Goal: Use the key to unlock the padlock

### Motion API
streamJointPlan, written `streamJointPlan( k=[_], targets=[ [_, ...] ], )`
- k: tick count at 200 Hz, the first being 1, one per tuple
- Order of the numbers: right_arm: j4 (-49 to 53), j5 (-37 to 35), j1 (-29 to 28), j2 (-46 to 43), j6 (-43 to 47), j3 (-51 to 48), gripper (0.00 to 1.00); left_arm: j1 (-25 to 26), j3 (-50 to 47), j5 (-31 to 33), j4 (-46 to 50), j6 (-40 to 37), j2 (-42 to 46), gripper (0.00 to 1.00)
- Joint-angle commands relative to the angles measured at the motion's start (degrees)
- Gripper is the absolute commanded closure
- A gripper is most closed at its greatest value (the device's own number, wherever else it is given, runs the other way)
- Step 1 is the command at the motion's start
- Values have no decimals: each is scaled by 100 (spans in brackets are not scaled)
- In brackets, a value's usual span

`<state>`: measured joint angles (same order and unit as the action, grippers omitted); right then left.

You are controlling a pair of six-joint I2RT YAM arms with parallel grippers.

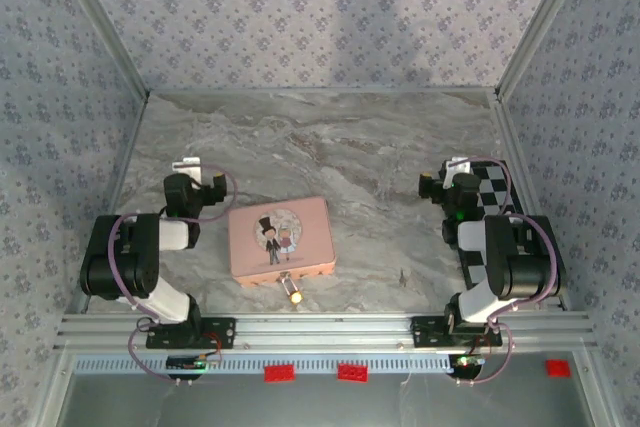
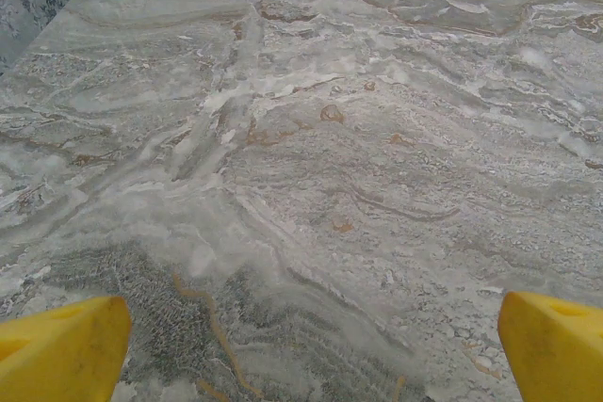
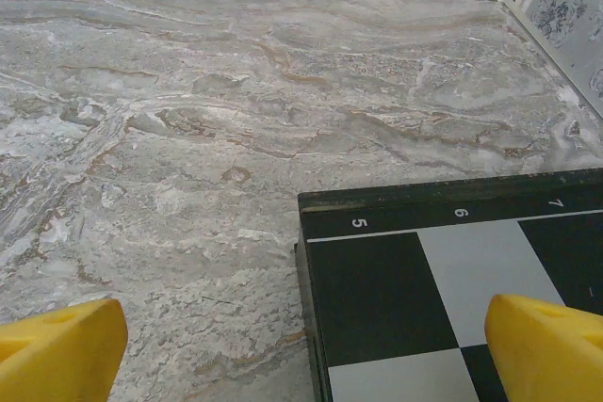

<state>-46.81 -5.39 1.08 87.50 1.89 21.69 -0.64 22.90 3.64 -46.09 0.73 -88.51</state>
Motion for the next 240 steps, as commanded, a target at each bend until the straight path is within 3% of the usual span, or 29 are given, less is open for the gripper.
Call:
streamJointPlan(
  k=[1, 240],
  targets=[
    [-22, -59, -20, -5, -75, 53, 1, -24, 109, -105, -4, 76, 62, 0],
    [-119, -22, -12, -71, -67, -23, 1, 11, 72, -76, -49, 28, 70, 0]
  ],
)
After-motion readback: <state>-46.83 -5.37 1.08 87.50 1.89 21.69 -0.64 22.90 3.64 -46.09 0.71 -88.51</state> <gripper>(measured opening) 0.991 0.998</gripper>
